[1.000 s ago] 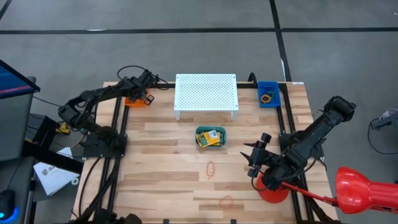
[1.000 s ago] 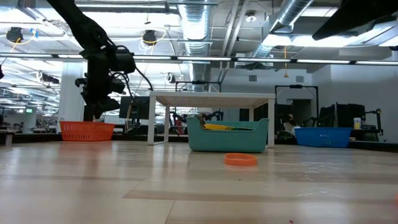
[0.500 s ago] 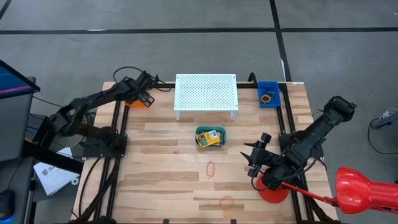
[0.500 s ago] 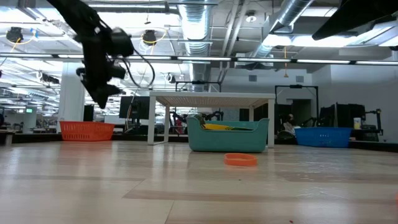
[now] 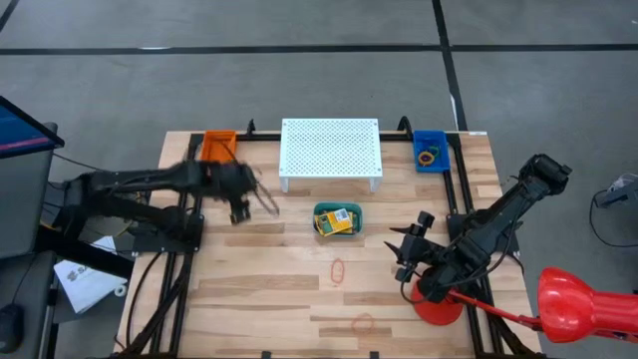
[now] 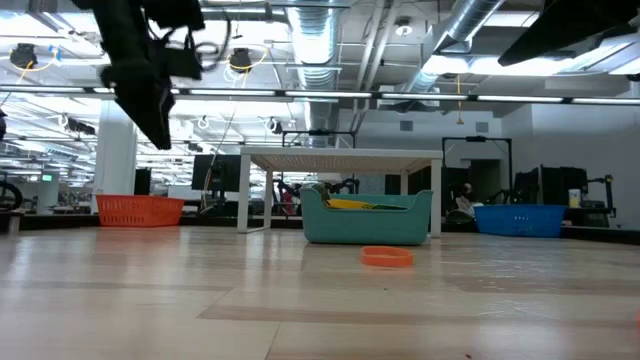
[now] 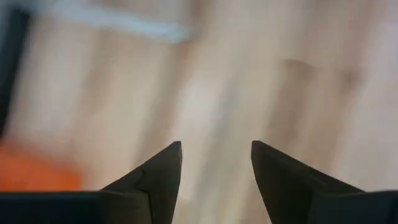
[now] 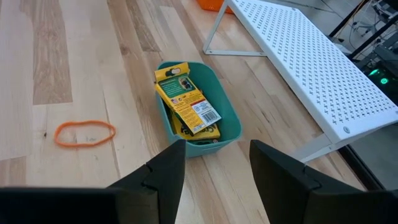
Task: Pick & Place Office Desk Supplies
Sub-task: Put the orange rubber band into the orange bin
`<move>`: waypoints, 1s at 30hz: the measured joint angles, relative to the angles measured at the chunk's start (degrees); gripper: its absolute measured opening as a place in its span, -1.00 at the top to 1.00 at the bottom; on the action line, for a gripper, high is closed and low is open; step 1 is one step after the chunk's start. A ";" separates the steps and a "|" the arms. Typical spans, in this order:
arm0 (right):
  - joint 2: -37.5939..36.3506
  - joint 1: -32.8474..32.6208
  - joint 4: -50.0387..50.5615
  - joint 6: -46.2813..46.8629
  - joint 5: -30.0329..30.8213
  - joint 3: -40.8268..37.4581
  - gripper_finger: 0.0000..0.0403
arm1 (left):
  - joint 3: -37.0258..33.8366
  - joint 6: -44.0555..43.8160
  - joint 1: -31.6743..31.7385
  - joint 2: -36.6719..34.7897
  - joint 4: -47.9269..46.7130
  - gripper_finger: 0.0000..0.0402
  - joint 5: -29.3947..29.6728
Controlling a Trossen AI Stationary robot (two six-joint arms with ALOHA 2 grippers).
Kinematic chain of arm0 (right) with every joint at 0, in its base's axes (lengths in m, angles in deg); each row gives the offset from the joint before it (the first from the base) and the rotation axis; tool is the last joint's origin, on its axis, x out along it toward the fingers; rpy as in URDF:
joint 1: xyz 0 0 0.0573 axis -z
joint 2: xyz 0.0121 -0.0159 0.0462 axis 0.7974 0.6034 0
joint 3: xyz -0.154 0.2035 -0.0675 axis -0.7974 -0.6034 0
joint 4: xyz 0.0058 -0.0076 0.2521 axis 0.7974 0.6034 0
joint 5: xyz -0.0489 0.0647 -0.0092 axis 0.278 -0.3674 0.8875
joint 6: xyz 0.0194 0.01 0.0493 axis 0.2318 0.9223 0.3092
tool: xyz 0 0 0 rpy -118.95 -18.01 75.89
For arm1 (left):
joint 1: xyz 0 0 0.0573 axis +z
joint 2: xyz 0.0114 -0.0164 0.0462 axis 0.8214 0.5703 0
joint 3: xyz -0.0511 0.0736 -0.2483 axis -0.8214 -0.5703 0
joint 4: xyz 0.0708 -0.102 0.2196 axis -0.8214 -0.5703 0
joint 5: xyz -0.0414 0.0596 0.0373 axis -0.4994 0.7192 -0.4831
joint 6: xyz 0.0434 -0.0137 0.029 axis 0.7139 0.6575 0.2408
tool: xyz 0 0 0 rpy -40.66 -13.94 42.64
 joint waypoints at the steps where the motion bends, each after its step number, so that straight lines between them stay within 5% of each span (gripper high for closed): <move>1: 0.00 0.03 0.00 0.00 0.00 0.00 0.13 | 0.00 -0.04 -4.02 0.91 1.42 0.08 -0.16; 7: 0.00 0.01 -0.19 0.00 -0.02 0.01 0.13 | 0.01 -0.27 -23.65 9.52 14.44 0.02 0.02; 12: 0.00 -0.03 -0.35 -0.26 -0.04 0.02 0.13 | 2.89 -0.45 -32.40 19.60 24.71 -0.12 1.30; 21: -0.02 -0.63 -0.59 -0.52 -0.04 0.02 0.13 | 15.91 6.71 -34.89 35.42 35.84 -0.23 0.57; 30: -0.02 -2.08 -0.99 -0.50 0.03 0.02 0.13 | 20.76 8.69 -31.04 44.12 44.85 -0.23 -8.44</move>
